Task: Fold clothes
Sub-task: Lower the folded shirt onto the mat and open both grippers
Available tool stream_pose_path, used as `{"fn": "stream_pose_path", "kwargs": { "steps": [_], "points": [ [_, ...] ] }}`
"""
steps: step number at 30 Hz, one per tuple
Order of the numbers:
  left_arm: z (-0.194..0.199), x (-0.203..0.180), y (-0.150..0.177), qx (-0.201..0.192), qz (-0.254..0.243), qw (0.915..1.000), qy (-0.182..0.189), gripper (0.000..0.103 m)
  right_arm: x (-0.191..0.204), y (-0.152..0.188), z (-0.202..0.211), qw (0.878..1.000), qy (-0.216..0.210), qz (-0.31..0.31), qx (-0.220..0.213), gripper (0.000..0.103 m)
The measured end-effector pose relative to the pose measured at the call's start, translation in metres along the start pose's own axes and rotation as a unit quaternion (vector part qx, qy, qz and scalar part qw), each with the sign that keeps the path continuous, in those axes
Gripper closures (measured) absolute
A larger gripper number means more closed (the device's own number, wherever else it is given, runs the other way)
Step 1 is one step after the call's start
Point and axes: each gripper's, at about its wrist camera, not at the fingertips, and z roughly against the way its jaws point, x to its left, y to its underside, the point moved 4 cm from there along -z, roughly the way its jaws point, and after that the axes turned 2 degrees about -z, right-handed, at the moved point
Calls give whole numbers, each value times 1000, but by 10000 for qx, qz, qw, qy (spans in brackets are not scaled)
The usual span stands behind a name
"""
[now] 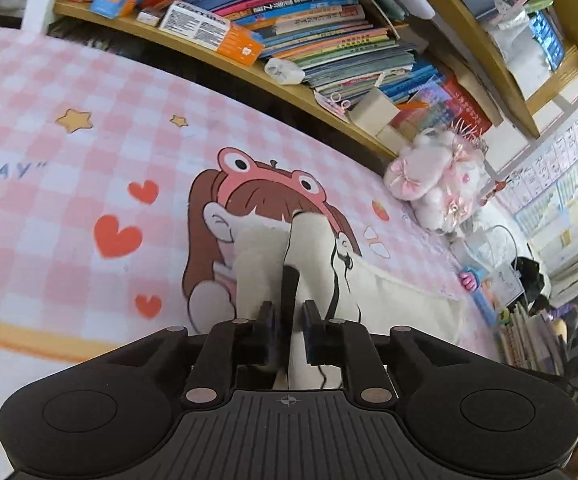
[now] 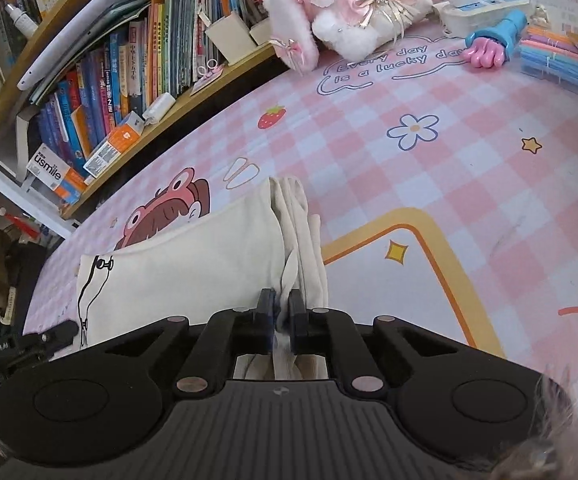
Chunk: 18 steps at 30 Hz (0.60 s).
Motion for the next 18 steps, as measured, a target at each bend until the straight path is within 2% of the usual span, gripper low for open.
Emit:
{"fn": "stream_pose_path", "kwargs": {
  "steps": [2, 4, 9, 13, 14, 17, 18],
  "points": [
    [-4, 1, -1, 22, 25, 10000, 19, 88, 0, 1, 0, 10000, 22, 9, -10, 97],
    [-5, 3, -1, 24, 71, 10000, -7, 100, 0, 1, 0, 10000, 32, 17, -2, 97],
    [-7, 8, 1, 31, 187, 9998, -73, 100, 0, 1, 0, 10000, 39, 31, 0, 97],
    [-9, 12, 3, 36, 279, 9995, -126, 97, 1, 1, -1, 10000, 34, 52, 7, 97],
    [-9, 11, 2, -84, 244, 9996, -151, 95, 1, 1, -1, 10000, 41, 76, 23, 97],
    [-1, 4, 4, -225, -62, 9989, -399, 88, 0, 0, -1, 10000, 22, 55, 45, 97],
    [1, 1, 4, -264, -218, 9980, -526, 81, 0, -1, -1, 10000, 18, 48, 53, 97]
  ]
}}
